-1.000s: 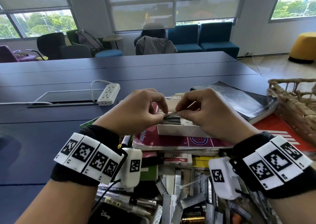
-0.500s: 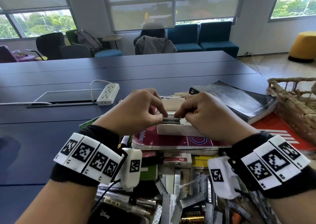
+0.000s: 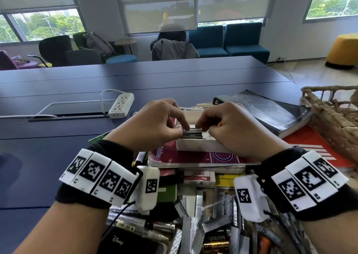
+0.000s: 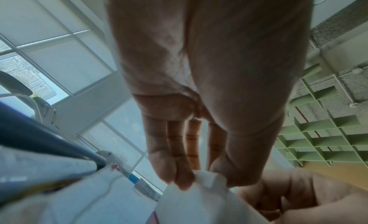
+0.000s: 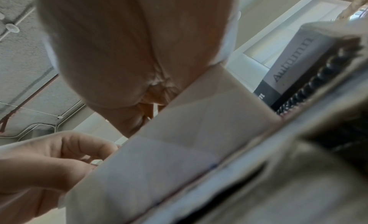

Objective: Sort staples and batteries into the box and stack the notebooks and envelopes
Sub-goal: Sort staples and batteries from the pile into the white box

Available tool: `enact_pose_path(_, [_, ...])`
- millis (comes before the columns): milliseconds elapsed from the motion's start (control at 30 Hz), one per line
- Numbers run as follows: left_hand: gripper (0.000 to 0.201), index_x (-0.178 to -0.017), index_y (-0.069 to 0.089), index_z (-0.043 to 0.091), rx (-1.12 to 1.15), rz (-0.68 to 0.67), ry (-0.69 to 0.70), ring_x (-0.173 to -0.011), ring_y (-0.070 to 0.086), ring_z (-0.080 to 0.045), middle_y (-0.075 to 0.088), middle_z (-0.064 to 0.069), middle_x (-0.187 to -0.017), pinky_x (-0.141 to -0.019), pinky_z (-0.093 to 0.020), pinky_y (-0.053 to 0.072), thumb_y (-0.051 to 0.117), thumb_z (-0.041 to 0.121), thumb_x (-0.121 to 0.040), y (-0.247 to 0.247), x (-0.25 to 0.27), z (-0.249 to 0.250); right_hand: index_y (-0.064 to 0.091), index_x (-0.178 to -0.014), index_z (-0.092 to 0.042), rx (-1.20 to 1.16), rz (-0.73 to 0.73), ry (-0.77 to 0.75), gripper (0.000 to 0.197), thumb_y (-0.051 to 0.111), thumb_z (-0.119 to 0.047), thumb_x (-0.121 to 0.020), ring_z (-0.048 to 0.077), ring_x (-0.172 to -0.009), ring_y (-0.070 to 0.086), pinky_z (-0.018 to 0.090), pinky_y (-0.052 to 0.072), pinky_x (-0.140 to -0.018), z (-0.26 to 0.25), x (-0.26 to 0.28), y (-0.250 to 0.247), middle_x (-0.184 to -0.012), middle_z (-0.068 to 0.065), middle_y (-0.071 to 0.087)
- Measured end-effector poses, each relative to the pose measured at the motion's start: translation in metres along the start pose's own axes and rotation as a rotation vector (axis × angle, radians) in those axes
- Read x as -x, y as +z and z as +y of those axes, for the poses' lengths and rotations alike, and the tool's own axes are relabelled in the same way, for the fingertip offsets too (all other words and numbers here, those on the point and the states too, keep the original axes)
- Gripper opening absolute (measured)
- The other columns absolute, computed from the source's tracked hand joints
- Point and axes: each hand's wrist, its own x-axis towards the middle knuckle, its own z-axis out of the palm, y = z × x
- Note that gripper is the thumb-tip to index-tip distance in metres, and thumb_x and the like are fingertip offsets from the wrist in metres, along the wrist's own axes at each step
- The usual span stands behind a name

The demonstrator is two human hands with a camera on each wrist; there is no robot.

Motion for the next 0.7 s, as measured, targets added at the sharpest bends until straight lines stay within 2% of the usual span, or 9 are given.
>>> enact_pose_path(133, [0.017,-0.084,0.08,0.033,-0.011,-0.004,-0.001,-0.07,0.06,-0.01,0.061,0.008,-0.096,-0.071,-0.028,0.052,0.073,0.018,-0.088,0.0,0.001,0.001,0.077,-0.082,-0.029,-0.004,0.013,-0.007,0.031,0.059,-0.003,-0.081,0.003,-0.078,0.065,0.021,0.049,-0.07,0.0,0.0,0.0,-0.076,-0.014,0.071])
enact_pose_path(233, [0.018,-0.085,0.079,0.034,-0.04,0.005,-0.004,-0.075,0.061,-0.012,0.061,0.008,-0.094,-0.073,-0.03,0.052,0.072,0.019,-0.088,0.0,0.0,0.002,0.076,-0.082,-0.028,-0.006,0.032,-0.02,0.031,0.059,-0.003,-0.081,0.006,-0.076,0.066,0.024,0.052,-0.07,-0.002,0.001,-0.001,-0.076,-0.01,0.072])
enact_pose_path(400, [0.015,-0.088,0.079,0.034,-0.059,0.051,0.006,-0.077,0.058,-0.012,0.058,0.011,-0.088,-0.075,-0.027,0.046,0.073,0.02,-0.088,0.0,0.0,0.006,0.075,-0.077,-0.028,0.003,0.03,-0.127,0.024,0.066,-0.007,-0.083,0.008,-0.063,0.054,0.015,0.039,-0.059,-0.011,0.003,-0.011,-0.069,-0.008,0.061])
enact_pose_path(500, [0.014,-0.088,0.079,0.033,-0.063,0.057,0.02,-0.072,0.058,-0.011,0.058,0.014,-0.084,-0.069,-0.021,0.043,0.074,0.019,-0.089,0.0,0.001,0.01,0.074,-0.078,-0.028,0.009,-0.187,-0.133,0.016,0.072,-0.014,-0.086,0.005,-0.053,0.05,0.017,0.039,-0.054,-0.018,0.008,-0.024,-0.058,-0.01,0.059])
enact_pose_path(633, [0.012,-0.089,0.079,0.031,-0.081,0.042,0.035,-0.068,0.055,-0.008,0.061,0.015,-0.083,-0.065,-0.015,0.039,0.073,0.02,-0.091,-0.002,0.002,0.016,0.075,-0.081,-0.033,0.133,-0.477,-0.142,0.005,0.078,-0.031,-0.084,0.004,-0.064,0.06,0.019,0.045,-0.058,-0.03,0.018,-0.03,-0.07,-0.01,0.066])
enact_pose_path(700, [0.013,-0.09,0.079,0.031,-0.09,0.054,0.049,-0.07,0.057,-0.009,0.064,0.014,-0.085,-0.065,-0.014,0.04,0.073,0.019,-0.091,-0.005,0.002,0.018,0.076,-0.086,-0.033,0.124,-0.612,-0.122,0.005,0.081,-0.035,-0.084,0.005,-0.064,0.063,0.023,0.051,-0.062,-0.037,0.021,-0.027,-0.072,-0.009,0.069])
